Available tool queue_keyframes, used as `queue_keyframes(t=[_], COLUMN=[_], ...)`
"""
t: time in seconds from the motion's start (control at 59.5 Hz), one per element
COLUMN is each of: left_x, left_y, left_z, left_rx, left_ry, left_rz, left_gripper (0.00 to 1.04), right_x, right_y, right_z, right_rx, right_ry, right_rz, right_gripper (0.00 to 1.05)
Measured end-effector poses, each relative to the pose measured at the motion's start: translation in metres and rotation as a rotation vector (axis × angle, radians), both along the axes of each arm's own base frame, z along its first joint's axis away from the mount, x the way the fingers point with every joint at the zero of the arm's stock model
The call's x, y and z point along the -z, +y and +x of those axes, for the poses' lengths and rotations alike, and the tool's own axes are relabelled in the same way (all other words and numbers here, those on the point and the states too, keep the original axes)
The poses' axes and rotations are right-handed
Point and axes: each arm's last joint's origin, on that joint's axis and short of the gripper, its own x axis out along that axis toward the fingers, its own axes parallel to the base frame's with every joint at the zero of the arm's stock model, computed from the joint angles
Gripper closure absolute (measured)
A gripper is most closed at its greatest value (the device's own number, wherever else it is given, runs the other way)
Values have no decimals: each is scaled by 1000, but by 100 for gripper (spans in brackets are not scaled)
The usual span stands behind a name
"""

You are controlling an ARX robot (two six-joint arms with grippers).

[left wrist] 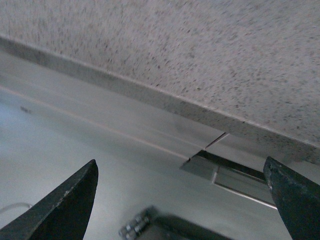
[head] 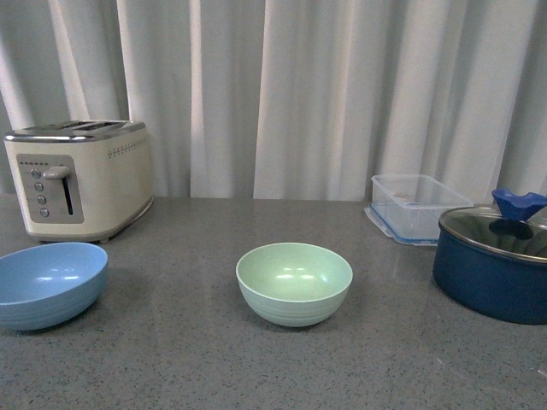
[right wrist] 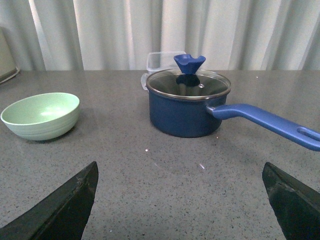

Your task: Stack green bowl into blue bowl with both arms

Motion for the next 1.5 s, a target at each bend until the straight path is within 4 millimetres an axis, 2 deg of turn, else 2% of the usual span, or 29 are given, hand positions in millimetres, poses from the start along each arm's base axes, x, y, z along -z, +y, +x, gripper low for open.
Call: queue_keyframes(t=[0.067,0.151,0.252,0.638,0.958,1.243,1.495], left_x=[-4,-24,-37,-53,-54,-52,-38], left_y=[4,11,17,28,28,38,46], left_z=[10,35,55,130,181,221,239], left_rx=[-37,-45,-31,3,-6,-27,-35], left_ry=[15,-55,-88,-76,-40,-9,28], left_rz=[-38,-75,-95,-73,-39,6,8], left_gripper=[7,7,7,7,7,7,7], right_x=[0,0,0,0,0,0,0], right_y=[0,0,0,0,0,0,0], right_z=[0,0,0,0,0,0,0], right_rx=[0,0,0,0,0,0,0], right_ry=[1,0,0,0,0,1,1], right_rz=[0,0,0,0,0,0,0], right_gripper=[10,10,10,10,10,10,10])
